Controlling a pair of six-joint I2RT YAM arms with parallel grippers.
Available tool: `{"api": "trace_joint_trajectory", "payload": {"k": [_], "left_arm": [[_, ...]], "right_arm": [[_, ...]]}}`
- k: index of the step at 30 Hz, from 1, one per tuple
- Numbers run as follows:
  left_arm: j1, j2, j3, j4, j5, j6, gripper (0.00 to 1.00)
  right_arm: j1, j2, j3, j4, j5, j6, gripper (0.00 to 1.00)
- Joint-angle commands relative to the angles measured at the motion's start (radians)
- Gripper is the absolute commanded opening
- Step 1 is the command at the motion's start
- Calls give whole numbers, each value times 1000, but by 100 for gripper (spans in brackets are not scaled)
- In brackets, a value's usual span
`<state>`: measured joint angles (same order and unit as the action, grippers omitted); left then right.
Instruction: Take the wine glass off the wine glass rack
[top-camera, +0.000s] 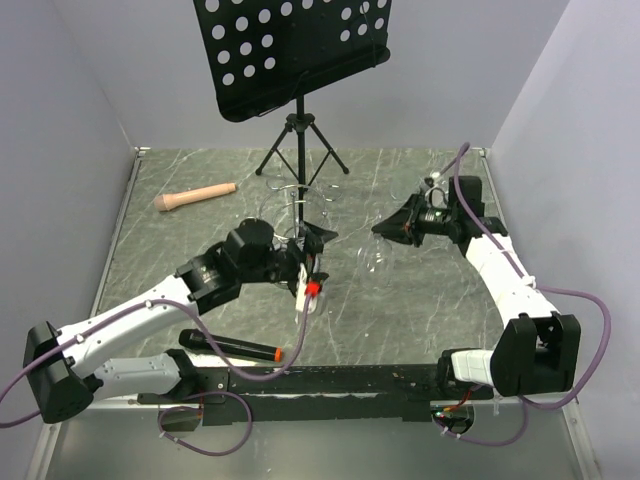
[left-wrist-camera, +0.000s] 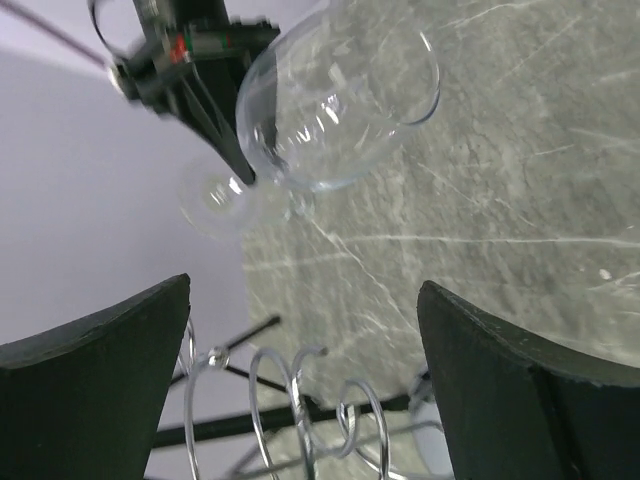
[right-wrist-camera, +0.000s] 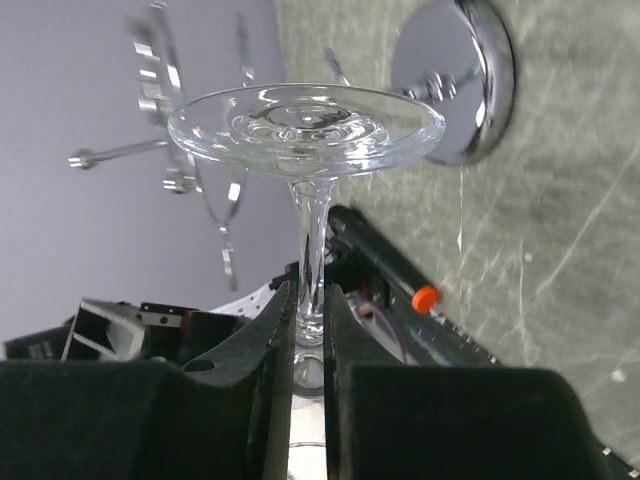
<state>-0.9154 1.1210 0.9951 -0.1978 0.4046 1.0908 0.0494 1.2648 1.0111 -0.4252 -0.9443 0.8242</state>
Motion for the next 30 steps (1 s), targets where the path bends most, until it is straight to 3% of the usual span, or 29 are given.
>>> {"api": "trace_joint_trajectory", "payload": {"k": [1,5,14,24,30], "left_arm": [[-23,-50,-113,251,105,216,100],[-66,-52,-200,368,119,297,100],[-143,34,-205,442,143,314,100],[-148,129,-128,328,293,408,100],[-146,213,-99,371,266,488,100]], "right_arm": [[33,-36,-63,46,-57,104,0],[44,-50,-115,72,-67,135,0],[78,-58,-152,82,-67,145,0],[93,-50,-174,101,-71,159,0],[107,-51,-187,103,-73,156,0]]}}
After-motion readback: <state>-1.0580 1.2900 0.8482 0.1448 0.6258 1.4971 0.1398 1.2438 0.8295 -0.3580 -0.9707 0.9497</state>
